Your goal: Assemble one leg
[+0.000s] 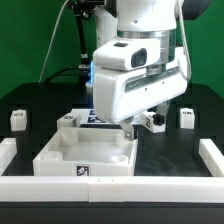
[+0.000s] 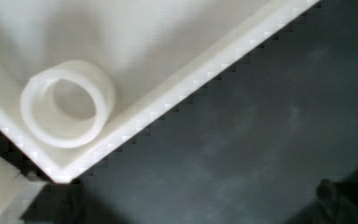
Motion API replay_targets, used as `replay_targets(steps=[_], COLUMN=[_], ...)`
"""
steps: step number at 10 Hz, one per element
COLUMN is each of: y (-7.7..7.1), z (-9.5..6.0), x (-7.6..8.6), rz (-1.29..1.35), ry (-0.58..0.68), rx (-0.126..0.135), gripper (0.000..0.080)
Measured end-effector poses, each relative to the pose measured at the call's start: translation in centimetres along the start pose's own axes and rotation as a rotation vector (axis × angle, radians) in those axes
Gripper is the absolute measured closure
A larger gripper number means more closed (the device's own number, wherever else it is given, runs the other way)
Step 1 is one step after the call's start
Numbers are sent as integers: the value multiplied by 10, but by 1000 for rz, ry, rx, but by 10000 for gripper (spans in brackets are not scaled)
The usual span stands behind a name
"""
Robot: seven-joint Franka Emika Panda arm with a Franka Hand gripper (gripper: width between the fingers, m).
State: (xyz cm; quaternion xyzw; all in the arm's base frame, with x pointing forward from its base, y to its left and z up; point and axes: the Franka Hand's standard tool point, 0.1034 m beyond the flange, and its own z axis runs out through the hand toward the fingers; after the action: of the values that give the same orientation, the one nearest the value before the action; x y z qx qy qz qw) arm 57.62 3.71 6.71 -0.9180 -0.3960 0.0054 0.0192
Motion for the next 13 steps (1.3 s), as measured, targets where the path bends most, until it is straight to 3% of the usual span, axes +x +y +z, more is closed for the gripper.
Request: replay_targets(steps=[3, 5, 8, 13], y=[-7, -16, -13, -14], z=[3, 5, 8, 10], x=[-7, -22, -54, -53], rz=[-90, -264, -376, -378], ry=[0, -18, -35, -36], rx=[-8, 11, 39, 41], gripper=[150, 150, 150, 150])
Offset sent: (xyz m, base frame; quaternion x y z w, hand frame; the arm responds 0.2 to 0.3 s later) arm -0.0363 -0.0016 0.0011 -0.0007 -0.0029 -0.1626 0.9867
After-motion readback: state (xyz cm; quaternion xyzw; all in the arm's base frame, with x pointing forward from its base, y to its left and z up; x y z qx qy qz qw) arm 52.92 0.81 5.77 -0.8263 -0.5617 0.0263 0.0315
